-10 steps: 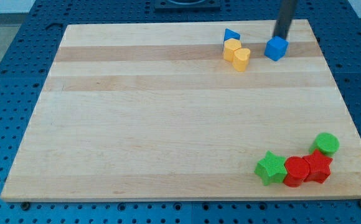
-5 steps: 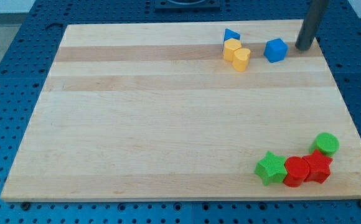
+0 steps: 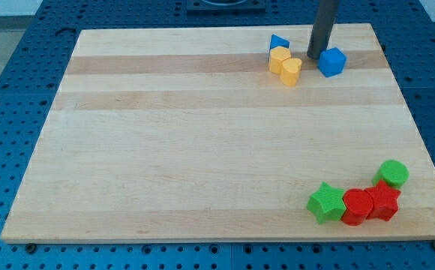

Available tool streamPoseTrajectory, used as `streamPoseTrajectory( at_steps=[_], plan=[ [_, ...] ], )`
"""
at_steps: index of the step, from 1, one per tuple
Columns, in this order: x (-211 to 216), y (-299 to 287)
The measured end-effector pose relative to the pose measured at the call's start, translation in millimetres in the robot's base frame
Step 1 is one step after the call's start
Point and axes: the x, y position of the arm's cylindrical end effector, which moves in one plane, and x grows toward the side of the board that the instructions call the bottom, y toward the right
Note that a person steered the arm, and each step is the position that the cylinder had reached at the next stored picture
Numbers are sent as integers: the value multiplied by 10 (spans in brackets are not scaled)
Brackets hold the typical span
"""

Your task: Push blue cube towards group of blocks

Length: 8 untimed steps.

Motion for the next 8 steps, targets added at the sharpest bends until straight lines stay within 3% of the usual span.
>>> streamPoseTrajectory(
  at_steps=[1,2,4,5,6,8],
  plan=[
    [396,-126],
    [534,-160],
    [-89,-6],
    [-196,241],
    [-29,326],
    [756,219]
  ],
)
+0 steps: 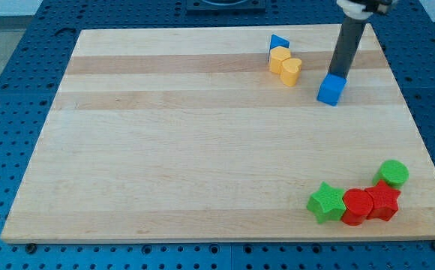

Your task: Push blue cube towards group of blocks

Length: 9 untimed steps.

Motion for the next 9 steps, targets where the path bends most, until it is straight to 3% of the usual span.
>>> streamPoseTrajectory(
  at_steps=[2,3,5,8,9],
  plan=[
    [-185,147],
    [-24,174],
    [810,62],
    [173,153],
    [163,-125]
  ],
)
